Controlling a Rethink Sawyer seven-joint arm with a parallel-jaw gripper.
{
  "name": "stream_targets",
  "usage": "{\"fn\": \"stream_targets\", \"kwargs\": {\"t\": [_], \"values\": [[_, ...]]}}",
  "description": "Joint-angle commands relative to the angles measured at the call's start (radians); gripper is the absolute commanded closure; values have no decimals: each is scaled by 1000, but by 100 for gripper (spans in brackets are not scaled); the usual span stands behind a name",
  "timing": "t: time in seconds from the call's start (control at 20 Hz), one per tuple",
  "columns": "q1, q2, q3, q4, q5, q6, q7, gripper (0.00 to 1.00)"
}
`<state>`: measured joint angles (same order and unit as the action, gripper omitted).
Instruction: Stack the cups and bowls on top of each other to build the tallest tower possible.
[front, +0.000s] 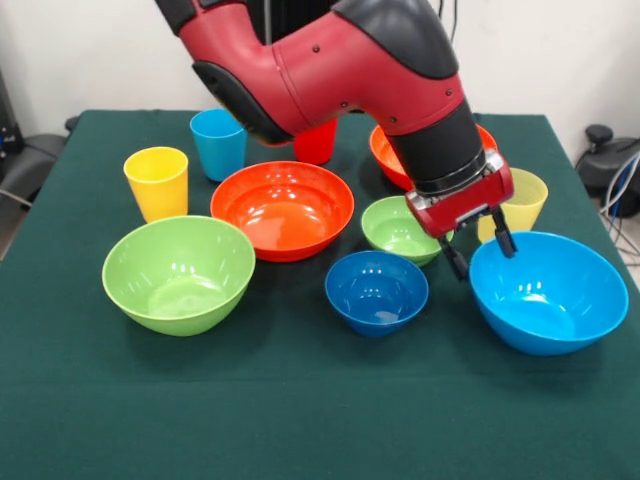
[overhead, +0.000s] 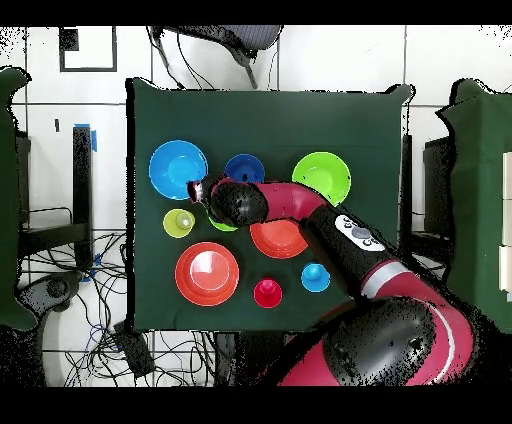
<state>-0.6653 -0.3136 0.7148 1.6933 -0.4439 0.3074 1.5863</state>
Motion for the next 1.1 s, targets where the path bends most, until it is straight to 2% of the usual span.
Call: {"fn": "stream_targets", "kwargs": {"t": [0.05, 0.7, 1.1], "values": [[80, -8, -130, -58, -79, 96, -4, 0], [133, -2, -191, -86, -60, 69, 15, 0], [139, -1, -203, -83, -53, 54, 16, 0]]}}
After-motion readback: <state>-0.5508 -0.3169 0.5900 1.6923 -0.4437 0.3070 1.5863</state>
